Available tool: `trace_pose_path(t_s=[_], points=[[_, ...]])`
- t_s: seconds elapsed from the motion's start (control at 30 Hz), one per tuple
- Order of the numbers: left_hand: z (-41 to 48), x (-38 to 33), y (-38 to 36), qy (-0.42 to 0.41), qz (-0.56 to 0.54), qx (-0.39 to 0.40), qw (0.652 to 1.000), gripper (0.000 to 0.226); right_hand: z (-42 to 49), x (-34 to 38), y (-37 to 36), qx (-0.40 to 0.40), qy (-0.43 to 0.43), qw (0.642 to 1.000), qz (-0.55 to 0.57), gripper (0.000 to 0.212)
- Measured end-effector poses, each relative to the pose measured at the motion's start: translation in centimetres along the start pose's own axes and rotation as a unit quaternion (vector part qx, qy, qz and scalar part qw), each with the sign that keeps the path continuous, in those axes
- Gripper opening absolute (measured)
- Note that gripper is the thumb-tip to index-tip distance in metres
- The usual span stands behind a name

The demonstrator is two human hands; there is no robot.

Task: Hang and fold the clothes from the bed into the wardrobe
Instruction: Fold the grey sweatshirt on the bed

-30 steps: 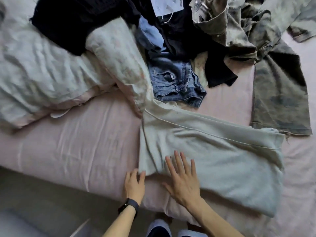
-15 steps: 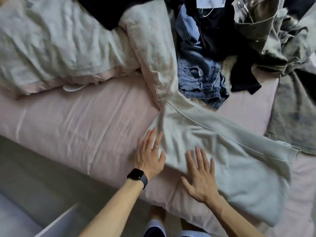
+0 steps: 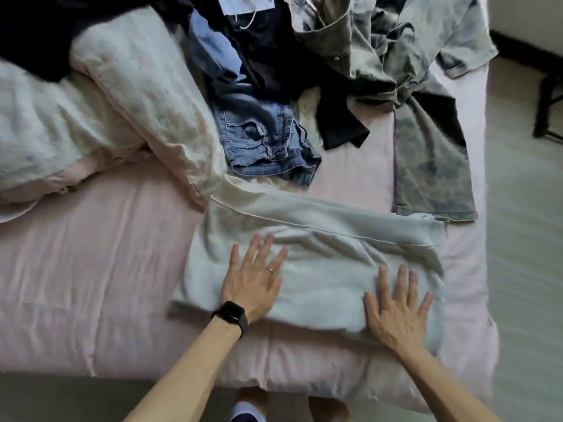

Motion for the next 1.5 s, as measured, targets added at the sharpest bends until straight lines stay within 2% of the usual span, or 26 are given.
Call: trace_pose_path(t_s=[0.1,0.2,0.23,0.33,0.43,0.53,0.6,0.67,0.73,0.9,1.0,1.1,1.17,1.27,1.37,1.43,1.5], points=[[2.5,-7.9,-1.3,-0.054,-0.012,0.046,0.997,0.061,-0.8,2.3,0.6,-0.013,0.055,0.998,0.042,0.073],[4.5,-11.2,-3.1,-0.123,0.02,0.075,0.989,0.058,-0.2,1.5,-0.7,-0.012,0.102,0.994,0.032,0.07],[5.4,-10.2,-3.3,-0.122,0.038,0.073,0.989,0.058,0.5,-0.1,-1.2,-0.007,0.099,0.995,0.016,0.071],[7.9,-5.8,-2.3,-0.083,0.095,0.08,0.989,0.059,3.5,-8.1,-2.5,0.016,0.021,0.999,-0.023,0.077],[8.4,-8.3,-0.9,-0.082,0.101,0.067,0.989,0.06,5.2,-12.0,-0.7,-0.015,-0.015,1.0,0.021,0.077],[8.9,-15.4,-0.5,-0.089,0.021,0.058,0.994,0.064,6.3,-8.7,2.9,-0.076,0.058,0.99,0.106,0.069],[9.9,-19.4,-1.8,-0.072,-0.011,0.083,0.994,0.065,8.2,-6.4,4.6,-0.096,0.132,0.98,0.112,0.066],[10.8,-21.0,-3.3,0.001,-0.043,0.102,0.994,0.065,11.3,-6.2,4.6,-0.049,0.145,0.983,0.098,0.065],[10.8,-22.8,-4.5,0.063,-0.067,0.116,0.989,0.069,14.6,-8.2,4.4,0.019,0.1,0.985,0.14,0.066],[7.1,-31.7,-6.7,0.078,-0.078,0.178,0.978,0.093,16.6,-9.5,5.9,0.132,0.127,0.949,0.257,0.062],[6.8,-34.2,-7.5,0.128,-0.047,0.197,0.971,0.11,16.6,-9.1,6.7,0.149,0.114,0.928,0.323,0.066],[7.1,-35.9,-8.4,0.166,-0.017,0.22,0.961,0.117,17.2,-9.4,6.6,0.147,0.088,0.916,0.363,0.083],[7.3,-36.2,-9.0,0.184,-0.016,0.222,0.957,0.109,17.7,-9.7,5.5,0.165,0.065,0.907,0.383,0.088],[7.9,-36.0,-9.2,0.168,-0.036,0.206,0.963,0.082,18.2,-10.3,4.4,0.179,0.049,0.9,0.394,0.072],[7.9,-35.1,-8.2,0.105,-0.061,0.22,0.968,0.087,17.7,-10.5,4.8,0.154,0.05,0.914,0.371,0.048],[7.3,-33.9,-6.3,0.071,-0.105,0.217,0.968,0.085,16.7,-10.5,5.6,0.147,0.022,0.917,0.37,0.05],[6.5,-31.5,-3.6,0.063,-0.135,0.182,0.972,0.075,15.6,-9.7,7.2,0.131,0.009,0.921,0.368,0.048]])
Point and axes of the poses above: each hand's wrist, its own z-axis towards the middle knuckle, its own y-axis out of the back of the hand, x = y × z, the point moved 9 cm from there along z, towards the middle knuckle, and after that the axes turned 7 degrees about -y, right-handed, at the moved point
